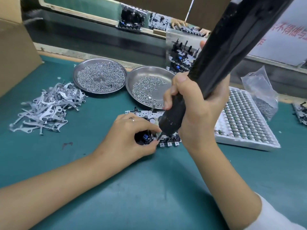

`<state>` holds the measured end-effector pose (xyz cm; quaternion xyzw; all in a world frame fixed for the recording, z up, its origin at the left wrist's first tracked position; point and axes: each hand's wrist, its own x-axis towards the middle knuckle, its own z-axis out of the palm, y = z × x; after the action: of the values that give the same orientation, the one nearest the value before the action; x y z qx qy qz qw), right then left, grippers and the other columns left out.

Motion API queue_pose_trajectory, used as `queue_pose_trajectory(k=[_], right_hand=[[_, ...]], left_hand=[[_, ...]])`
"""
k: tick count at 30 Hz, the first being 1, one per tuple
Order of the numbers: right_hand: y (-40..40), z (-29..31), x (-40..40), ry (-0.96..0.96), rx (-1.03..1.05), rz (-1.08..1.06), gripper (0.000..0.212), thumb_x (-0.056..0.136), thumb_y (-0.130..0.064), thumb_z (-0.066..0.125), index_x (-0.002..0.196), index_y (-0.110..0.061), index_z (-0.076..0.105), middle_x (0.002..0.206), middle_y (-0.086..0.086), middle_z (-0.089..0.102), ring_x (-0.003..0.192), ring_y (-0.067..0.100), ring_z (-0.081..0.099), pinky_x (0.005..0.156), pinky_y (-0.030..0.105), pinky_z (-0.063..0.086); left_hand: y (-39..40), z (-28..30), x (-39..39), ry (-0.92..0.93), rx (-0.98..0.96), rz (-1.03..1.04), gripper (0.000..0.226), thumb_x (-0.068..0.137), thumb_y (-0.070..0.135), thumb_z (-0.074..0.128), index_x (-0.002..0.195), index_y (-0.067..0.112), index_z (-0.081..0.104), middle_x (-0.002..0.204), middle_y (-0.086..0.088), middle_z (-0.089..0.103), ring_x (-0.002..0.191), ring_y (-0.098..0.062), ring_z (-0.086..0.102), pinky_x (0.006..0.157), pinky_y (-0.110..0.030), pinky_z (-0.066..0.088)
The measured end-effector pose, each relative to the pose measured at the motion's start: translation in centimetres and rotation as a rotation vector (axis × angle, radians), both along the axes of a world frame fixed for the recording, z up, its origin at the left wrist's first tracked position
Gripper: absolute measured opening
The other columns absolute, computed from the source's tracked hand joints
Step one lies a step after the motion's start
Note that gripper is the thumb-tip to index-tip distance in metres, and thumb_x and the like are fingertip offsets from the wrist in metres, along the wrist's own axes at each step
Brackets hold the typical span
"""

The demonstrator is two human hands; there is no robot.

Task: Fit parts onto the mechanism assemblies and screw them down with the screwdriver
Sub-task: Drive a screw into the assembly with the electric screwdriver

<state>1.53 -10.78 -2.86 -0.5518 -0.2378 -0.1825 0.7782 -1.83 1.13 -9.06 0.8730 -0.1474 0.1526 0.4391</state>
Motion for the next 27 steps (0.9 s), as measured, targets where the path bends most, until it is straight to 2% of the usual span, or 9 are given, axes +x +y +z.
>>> queue_pose_trajectory(k=[4, 7, 9, 12, 21, 27], right_hand=[[0.21, 0.17, -0.06, 0.0, 0.015, -0.01, 0.025, 0.08, 0.004, 0.052, 0.091, -0.015, 0.039, 0.049, -0.002, 0.045, 0.037, 0.021, 0.041, 0.046, 0.025, 0.037], [0.4, 0.28, -0.02, -0.022, 0.02, -0.002, 0.029, 0.081, 0.005, 0.05, 0.095, -0.019, 0.042, 0.049, -0.003, 0.044, 0.037, 0.021, 0.041, 0.046, 0.025, 0.037], [0.56, 0.14, 0.02, -0.021, 0.02, 0.002, 0.027, 0.081, 0.006, 0.05, 0.092, -0.017, 0.041, 0.048, -0.003, 0.044, 0.037, 0.022, 0.039, 0.045, 0.027, 0.037], [0.71, -0.08, 0.04, -0.012, 0.012, -0.006, 0.025, 0.08, 0.006, 0.05, 0.088, -0.015, 0.038, 0.048, -0.002, 0.043, 0.037, 0.022, 0.038, 0.045, 0.029, 0.036], [0.75, 0.08, -0.12, 0.002, 0.022, -0.008, 0.028, 0.08, 0.005, 0.052, 0.095, -0.016, 0.041, 0.048, 0.001, 0.043, 0.037, 0.022, 0.039, 0.046, 0.027, 0.037], [0.83, 0.09, -0.24, 0.001, 0.026, -0.007, 0.028, 0.08, 0.005, 0.052, 0.095, -0.017, 0.041, 0.049, 0.002, 0.043, 0.037, 0.022, 0.04, 0.046, 0.027, 0.037]], left_hand=[[0.04, -0.25, 0.05, -0.015, -0.01, 0.007, 0.034, 0.063, 0.028, 0.073, 0.08, 0.049, 0.052, 0.074, 0.019, 0.06, 0.082, -0.005, 0.052, 0.09, -0.019, 0.034], [0.06, -0.49, 0.15, -0.024, 0.004, 0.004, 0.024, 0.063, 0.028, 0.073, 0.081, 0.04, 0.061, 0.075, 0.021, 0.059, 0.081, -0.004, 0.051, 0.089, -0.021, 0.035], [0.1, -0.63, 0.19, -0.036, 0.021, 0.006, 0.017, 0.063, 0.026, 0.073, 0.079, 0.03, 0.069, 0.074, 0.022, 0.057, 0.079, -0.005, 0.05, 0.088, -0.022, 0.035], [0.12, -0.69, 0.29, -0.048, 0.041, 0.006, 0.014, 0.063, 0.025, 0.073, 0.077, 0.021, 0.073, 0.074, 0.027, 0.055, 0.078, -0.005, 0.049, 0.087, -0.021, 0.034], [0.29, -0.69, 0.24, -0.064, 0.03, 0.004, 0.019, 0.063, 0.026, 0.074, 0.082, 0.027, 0.071, 0.076, 0.028, 0.054, 0.08, -0.004, 0.051, 0.088, -0.016, 0.032], [0.23, -0.65, 0.18, -0.057, 0.034, 0.008, 0.016, 0.063, 0.025, 0.074, 0.078, 0.022, 0.073, 0.074, 0.027, 0.054, 0.079, -0.005, 0.05, 0.087, -0.016, 0.033]])
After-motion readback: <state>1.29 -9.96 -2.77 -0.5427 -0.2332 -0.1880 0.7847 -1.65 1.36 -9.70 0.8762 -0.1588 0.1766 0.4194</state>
